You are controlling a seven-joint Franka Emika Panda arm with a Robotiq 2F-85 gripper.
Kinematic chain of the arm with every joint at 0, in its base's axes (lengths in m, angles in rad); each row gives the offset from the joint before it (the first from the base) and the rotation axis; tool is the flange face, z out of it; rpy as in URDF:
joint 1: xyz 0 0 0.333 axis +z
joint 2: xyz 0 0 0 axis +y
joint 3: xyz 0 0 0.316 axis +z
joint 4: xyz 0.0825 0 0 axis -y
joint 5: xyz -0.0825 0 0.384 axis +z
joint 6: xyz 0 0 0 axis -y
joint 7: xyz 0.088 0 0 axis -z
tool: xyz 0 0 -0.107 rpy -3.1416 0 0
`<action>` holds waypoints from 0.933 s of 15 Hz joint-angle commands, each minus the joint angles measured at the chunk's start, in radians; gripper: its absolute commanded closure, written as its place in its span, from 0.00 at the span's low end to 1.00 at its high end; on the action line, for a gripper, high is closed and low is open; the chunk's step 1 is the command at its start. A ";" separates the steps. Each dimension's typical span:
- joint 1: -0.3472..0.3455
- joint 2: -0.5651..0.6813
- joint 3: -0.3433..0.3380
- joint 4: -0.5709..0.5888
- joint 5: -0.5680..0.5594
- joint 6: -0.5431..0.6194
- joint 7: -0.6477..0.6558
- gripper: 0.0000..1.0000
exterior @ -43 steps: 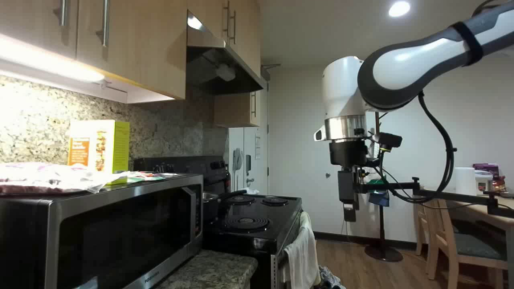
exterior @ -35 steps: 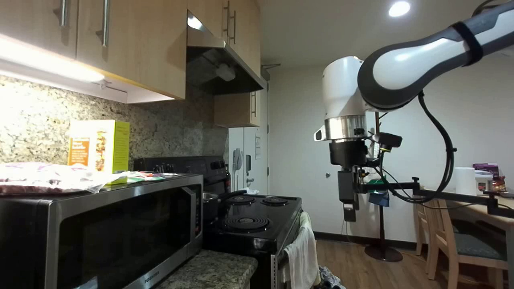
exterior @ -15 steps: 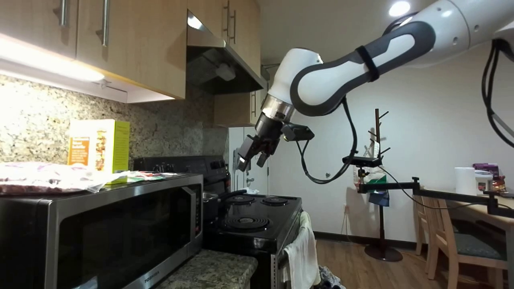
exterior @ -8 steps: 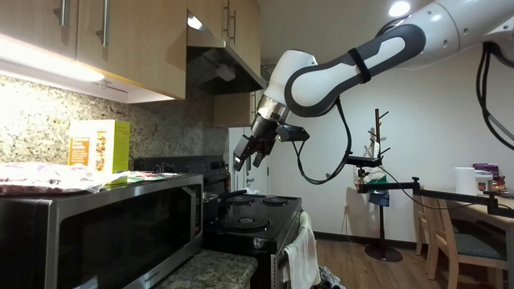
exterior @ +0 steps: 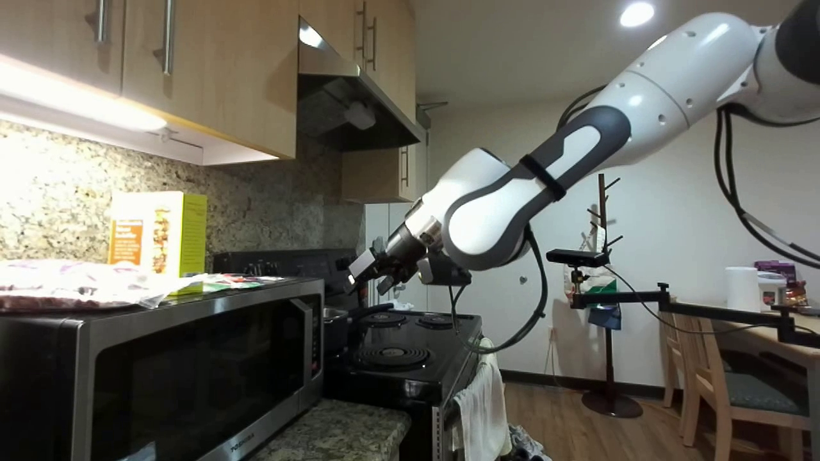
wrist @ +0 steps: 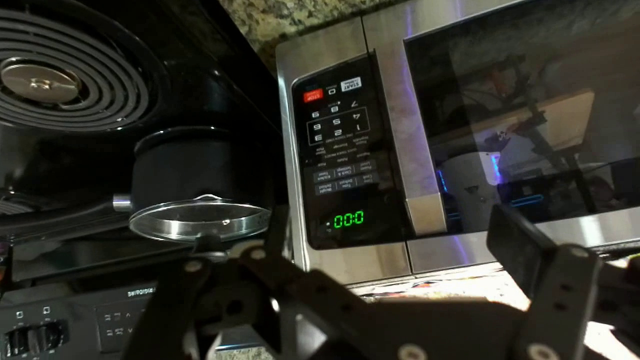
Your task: Open the microwave
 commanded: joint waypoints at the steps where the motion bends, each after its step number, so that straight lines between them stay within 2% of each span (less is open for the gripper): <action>1: -0.022 0.141 0.100 -0.033 0.113 0.249 -0.068 0.00; 3: -0.087 0.214 0.184 -0.036 0.020 0.318 0.020 0.00; 5: -0.145 0.298 0.244 -0.026 -0.055 0.427 0.054 0.00; 6: -0.070 0.232 0.180 -0.046 0.013 0.343 0.010 0.00; 9: -0.117 0.291 0.222 -0.029 -0.027 0.361 0.030 0.00; 14: -0.123 0.293 0.227 -0.014 -0.029 0.361 0.030 0.00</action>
